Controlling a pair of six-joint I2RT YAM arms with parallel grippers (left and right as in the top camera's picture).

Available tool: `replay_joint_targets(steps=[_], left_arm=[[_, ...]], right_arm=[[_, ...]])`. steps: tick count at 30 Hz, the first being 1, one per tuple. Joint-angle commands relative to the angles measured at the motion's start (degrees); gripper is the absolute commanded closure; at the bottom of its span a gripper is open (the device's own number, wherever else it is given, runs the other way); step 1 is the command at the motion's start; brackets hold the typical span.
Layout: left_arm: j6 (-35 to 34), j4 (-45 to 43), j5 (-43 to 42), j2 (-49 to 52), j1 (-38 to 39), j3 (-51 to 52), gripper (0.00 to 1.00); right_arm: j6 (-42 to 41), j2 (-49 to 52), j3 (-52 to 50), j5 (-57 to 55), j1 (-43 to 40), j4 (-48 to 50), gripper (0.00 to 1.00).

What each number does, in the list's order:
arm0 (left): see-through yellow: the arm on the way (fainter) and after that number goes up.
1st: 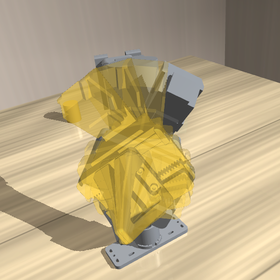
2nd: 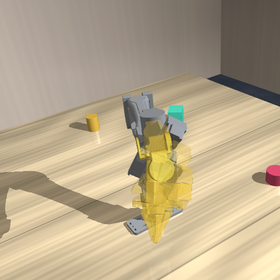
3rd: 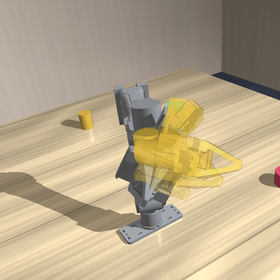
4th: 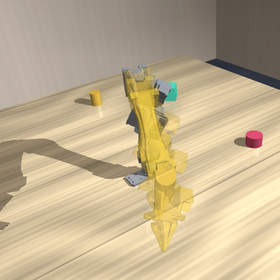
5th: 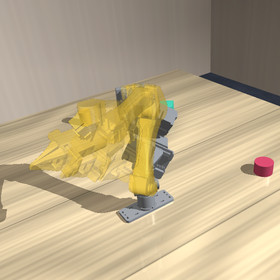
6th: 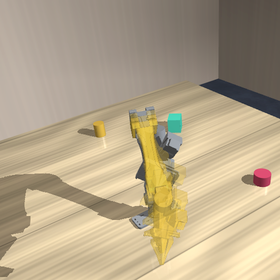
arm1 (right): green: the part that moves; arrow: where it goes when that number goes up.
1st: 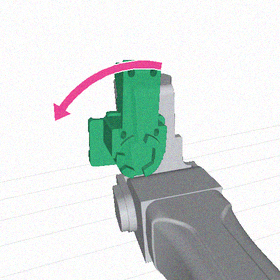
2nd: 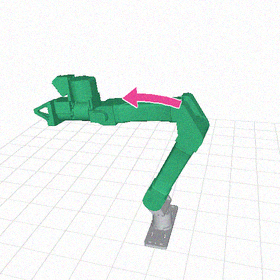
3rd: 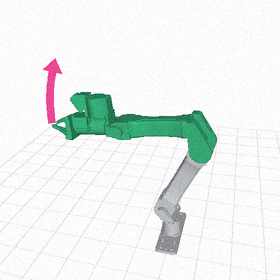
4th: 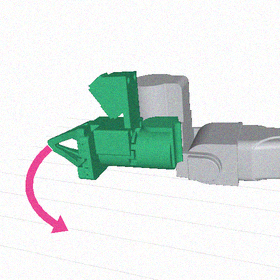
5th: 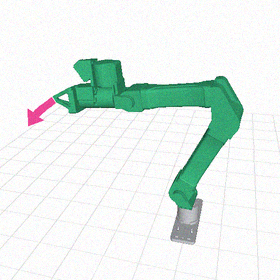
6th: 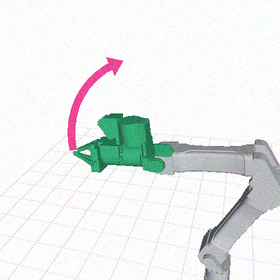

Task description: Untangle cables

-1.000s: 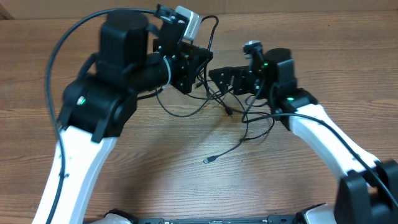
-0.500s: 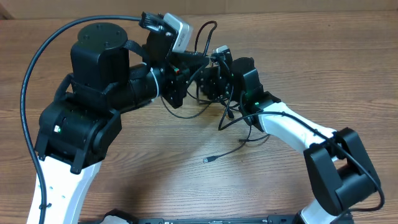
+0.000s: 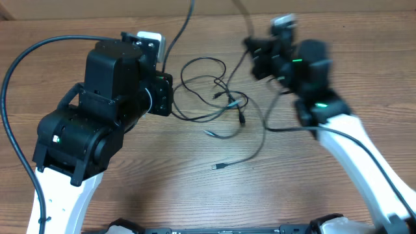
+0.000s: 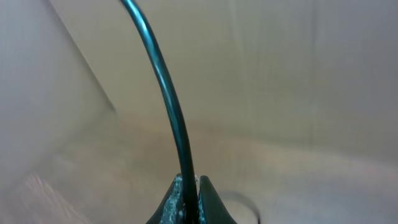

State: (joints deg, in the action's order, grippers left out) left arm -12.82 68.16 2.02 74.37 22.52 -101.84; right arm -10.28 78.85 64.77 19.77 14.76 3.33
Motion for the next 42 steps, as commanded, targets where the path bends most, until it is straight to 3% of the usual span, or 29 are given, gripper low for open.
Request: replay_joint_targets(steps=[1, 6, 12, 17, 20, 24, 27, 31, 33, 34, 35, 36, 37, 42], left_arm=[[-3.6, 0.8, 3.4, 1.0, 0.3, -0.8, 0.96], [-4.4, 0.8, -0.2, 4.9, 0.3, 0.4, 0.96], [-4.7, 0.7, -2.8, 11.1, 0.3, 1.0, 0.96], [-4.6, 0.3, -5.6, 16.7, 0.3, 1.0, 0.96], [-4.6, -0.3, -9.3, 19.4, 0.4, 1.0, 0.96], [-4.6, -0.6, -11.1, 22.6, 0.4, 1.0, 0.96], [-4.6, -0.6, -11.1, 25.3, 0.4, 1.0, 0.96], [-4.6, -0.5, -12.8, 27.6, 0.5, 1.0, 0.96], [-4.6, -0.7, -14.9, 28.5, 0.7, 1.0, 0.96], [-4.6, -0.8, -15.5, 29.0, 0.9, 1.0, 0.96], [-4.6, -0.9, -15.6, 29.4, 1.2, 1.0, 0.96], [-4.5, -0.9, -15.5, 29.7, 1.6, 1.0, 0.96], [-4.5, -1.0, -15.5, 30.0, 2.0, 1.0, 0.96], [-4.6, -2.1, -14.9, 30.5, 3.1, 1.0, 0.96]], right_arm=[[-0.1, -5.9, 1.5, 10.4, -2.2, -0.6, 0.96], [2.9, -8.3, 1.7, 11.1, -2.5, -0.9, 0.96], [-1.9, -11.7, 1.9, 15.8, -3.1, 2.6, 0.96], [-1.6, -13.3, 4.6, 11.3, -7.4, 13.5, 0.96], [-0.4, -13.2, 5.4, 6.5, -9.4, 14.1, 0.96], [7.4, -12.7, 5.4, -4.4, -10.2, 1.0, 0.96], [8.2, -10.5, 5.4, -10.9, -10.2, -13.2, 0.96], [9.1, -7.3, 5.4, -18.2, -10.3, -22.5, 0.96], [9.1, -4.9, 5.4, -24.0, -10.4, -24.6, 0.84], [9.1, -3.7, 5.4, -25.9, -10.4, -25.4, 0.64], [9.1, -2.6, 5.4, -26.3, -10.4, -26.3, 0.33], [9.1, -1.8, 5.4, -26.2, -10.3, -27.1, 0.13], [8.7, -0.8, 5.4, -26.2, -10.3, -28.4, 0.0], [0.7, 3.2, 5.3, -25.9, -10.3, -37.7, 0.0]])
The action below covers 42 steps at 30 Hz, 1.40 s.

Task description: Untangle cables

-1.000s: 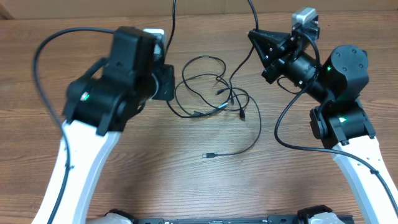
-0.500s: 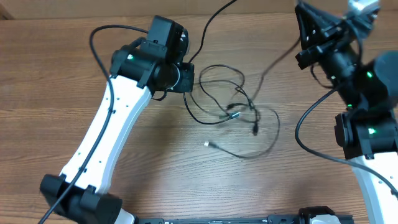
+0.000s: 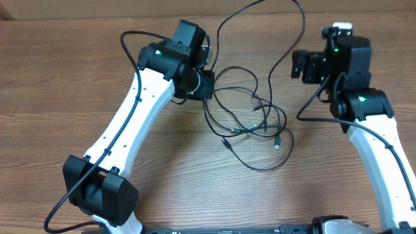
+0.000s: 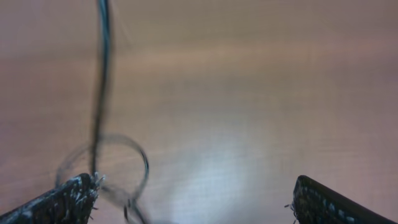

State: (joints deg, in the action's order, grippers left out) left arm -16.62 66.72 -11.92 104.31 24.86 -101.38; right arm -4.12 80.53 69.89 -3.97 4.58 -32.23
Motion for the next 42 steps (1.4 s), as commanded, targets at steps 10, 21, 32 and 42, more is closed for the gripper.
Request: replay_joint_targets(steps=[10, 21, 32, 42], left_arm=[[-0.8, -3.1, 1.9, 0.6, 0.8, 1.0, 0.96], [-1.7, -3.2, 1.8, 0.6, 0.8, 2.8, 0.96], [-2.4, -3.6, 1.8, 0.6, 0.8, 2.8, 0.96], [-2.9, -3.5, 1.8, 0.6, 0.8, 2.8, 0.96]], right_arm=[[-1.0, 11.0, -5.4, 19.5, 0.0, -2.3, 0.0], [10.4, 21.8, -5.8, 30.2, 1.1, 12.0, 0.17], [16.6, 24.4, -5.8, 20.0, 7.2, 14.4, 0.56], [16.1, 26.5, -5.8, 10.1, 9.0, 14.5, 0.6]])
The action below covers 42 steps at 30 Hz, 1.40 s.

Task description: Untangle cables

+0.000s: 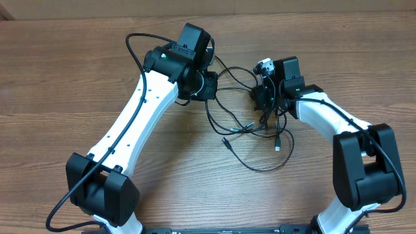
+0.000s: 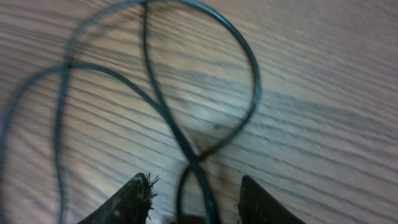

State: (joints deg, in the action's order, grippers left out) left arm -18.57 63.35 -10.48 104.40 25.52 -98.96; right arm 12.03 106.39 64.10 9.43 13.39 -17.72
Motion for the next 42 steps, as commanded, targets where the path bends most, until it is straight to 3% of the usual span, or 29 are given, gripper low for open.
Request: replay_joint_targets(steps=[1, 4, 5, 11, 17, 22, 27, 30, 34, 38, 42], left_arm=[[-1.0, -0.2, 0.3, 0.5, 0.2, 0.3, 0.96], [-1.0, -0.2, 0.3, 0.5, 0.2, 0.3, 0.96], [-1.0, -0.2, 0.3, 0.5, 0.2, 0.3, 0.96], [-1.0, -0.2, 0.4, 0.5, 0.2, 0.3, 0.96], [-1.0, -0.2, 0.4, 0.5, 0.1, 0.3, 0.96], [-1.0, -0.2, 0.4, 0.5, 0.1, 0.3, 0.96], [-1.0, -0.5, 0.4, 0.5, 0.1, 0.3, 0.96], [-1.0, -0.9, 0.4, 0.5, 0.1, 0.3, 0.95], [-1.0, -1.4, 0.4, 0.5, 0.1, 0.3, 0.95], [-1.0, -1.5, 0.4, 0.5, 0.1, 0.3, 0.95], [-1.0, -1.9, 0.4, 0.5, 0.1, 0.3, 0.96]], right_arm=[[-0.2, 0.7, 0.0, -2.9, 0.2, -0.2, 0.66], [-0.2, 0.7, 0.0, -0.8, 0.2, -1.2, 0.93], [-0.2, 0.7, 0.1, -0.3, 0.2, -1.2, 0.96], [-6.7, -3.1, 10.1, -0.1, 0.1, -5.6, 0.96], [-6.8, -8.4, 20.3, 2.0, 0.1, -8.9, 0.96], [0.7, -11.1, 21.6, -4.6, 0.1, -8.7, 0.96], [0.4, -12.8, 21.7, -15.5, 1.0, -10.1, 0.96], [-3.4, -15.7, 22.2, -10.1, 2.0, -11.0, 0.96], [-2.4, -19.0, 22.3, 8.9, 2.4, -20.7, 0.96], [0.7, -17.7, 21.0, 5.1, 2.4, -34.1, 0.96], [-3.6, -15.4, 20.0, -4.5, 2.3, -39.1, 0.96]])
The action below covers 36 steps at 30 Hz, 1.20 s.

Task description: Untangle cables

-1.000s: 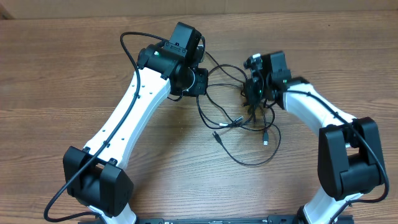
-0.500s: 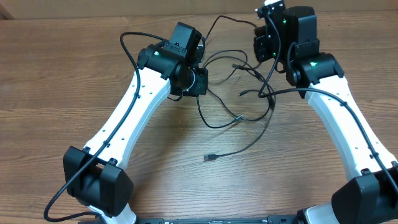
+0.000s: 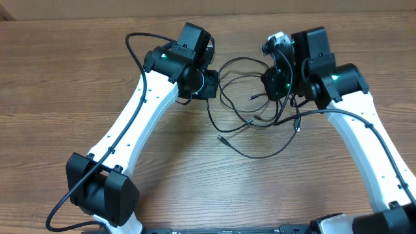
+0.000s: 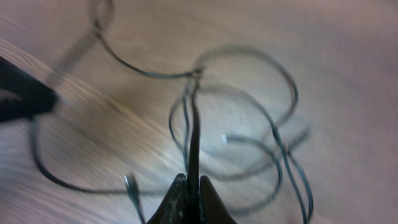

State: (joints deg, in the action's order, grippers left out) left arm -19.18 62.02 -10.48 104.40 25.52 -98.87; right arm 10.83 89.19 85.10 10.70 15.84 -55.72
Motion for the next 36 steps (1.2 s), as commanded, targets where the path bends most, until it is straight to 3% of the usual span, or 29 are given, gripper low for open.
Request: replay_joint_targets(steps=[1, 4, 8, 11, 18, 26, 36], left_arm=[[-0.4, -0.7, 0.3, 0.5, 0.2, 0.3, 0.96], [-2.7, -0.9, 0.3, 0.5, 0.1, 0.3, 0.96], [-7.6, -1.2, 0.3, 0.5, 0.1, 0.3, 0.96], [-12.4, -1.3, -0.9, 0.5, 0.1, 0.3, 0.96], [-24.1, -3.9, -6.5, 0.5, 0.3, 0.3, 0.96], [-26.3, -7.0, -8.5, 0.5, 1.5, 0.3, 0.96], [-29.2, -6.9, -8.6, 0.5, 1.5, 0.3, 0.96]], right_arm=[[-3.9, 1.9, -1.0, -5.9, -0.1, -1.5, 0.96], [-5.4, 1.6, -1.0, 5.2, -0.1, -1.6, 0.96], [0.3, 1.6, -1.7, 25.1, -0.1, -0.9, 0.96], [4.5, 1.6, -2.9, 29.6, -0.1, -0.1, 0.96], [4.4, 1.7, -6.0, 36.9, 0.0, 5.3, 0.96], [4.2, 2.0, -8.0, 36.6, 3.0, 13.6, 0.96], [4.2, 2.6, -8.0, 22.4, 4.8, 14.0, 0.95]])
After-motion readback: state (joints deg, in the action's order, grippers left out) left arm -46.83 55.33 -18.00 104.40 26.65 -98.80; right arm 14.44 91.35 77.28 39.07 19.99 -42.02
